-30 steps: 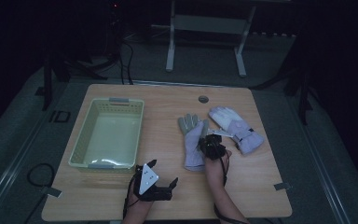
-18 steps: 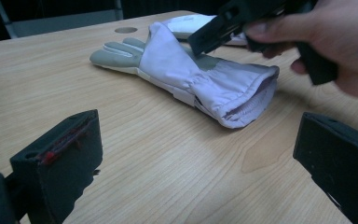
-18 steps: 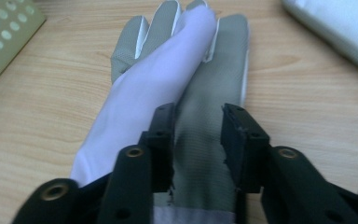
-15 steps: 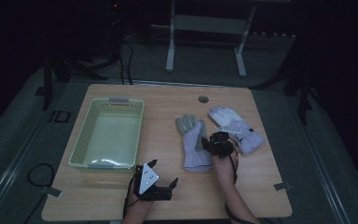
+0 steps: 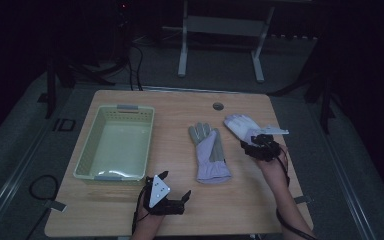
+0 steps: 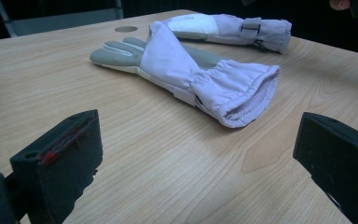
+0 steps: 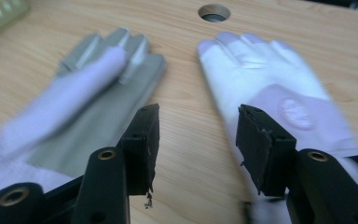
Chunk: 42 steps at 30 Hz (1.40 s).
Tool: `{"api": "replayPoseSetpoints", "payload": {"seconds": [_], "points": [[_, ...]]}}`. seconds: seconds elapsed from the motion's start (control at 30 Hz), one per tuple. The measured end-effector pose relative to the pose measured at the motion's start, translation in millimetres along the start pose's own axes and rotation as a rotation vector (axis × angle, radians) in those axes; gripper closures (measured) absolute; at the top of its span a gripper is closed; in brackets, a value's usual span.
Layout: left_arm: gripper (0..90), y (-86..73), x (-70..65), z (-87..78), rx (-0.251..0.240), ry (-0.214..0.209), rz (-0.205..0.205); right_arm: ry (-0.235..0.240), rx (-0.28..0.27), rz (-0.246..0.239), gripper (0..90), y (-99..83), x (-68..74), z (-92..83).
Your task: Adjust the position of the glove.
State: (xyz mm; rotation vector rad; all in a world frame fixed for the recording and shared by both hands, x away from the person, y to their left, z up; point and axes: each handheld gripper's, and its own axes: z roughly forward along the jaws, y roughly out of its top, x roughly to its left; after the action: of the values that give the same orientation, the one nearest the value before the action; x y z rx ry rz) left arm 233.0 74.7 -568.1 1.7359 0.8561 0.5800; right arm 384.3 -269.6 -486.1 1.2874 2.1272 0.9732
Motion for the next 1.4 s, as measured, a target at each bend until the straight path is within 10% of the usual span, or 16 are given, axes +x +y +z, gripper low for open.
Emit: {"api": "replayPoseSetpoints", "payload": {"seconds": [0.4,1.1,1.4], "points": [[1.3,0.1,0.4,0.2,0.003,-0.001,-0.004,0.043,-0.003,-0.060,51.0,5.9,-60.9,-12.6],[1.4,0.2,1.2,0.3,0.005,0.001,-0.011,0.072,0.228,-0.035,46.3,6.4,-87.3,68.7],[1.4,0.2,0.8,0.5,0.005,0.002,-0.008,0.135,0.201,0.019,59.3,-2.4,-92.9,73.3]]}}
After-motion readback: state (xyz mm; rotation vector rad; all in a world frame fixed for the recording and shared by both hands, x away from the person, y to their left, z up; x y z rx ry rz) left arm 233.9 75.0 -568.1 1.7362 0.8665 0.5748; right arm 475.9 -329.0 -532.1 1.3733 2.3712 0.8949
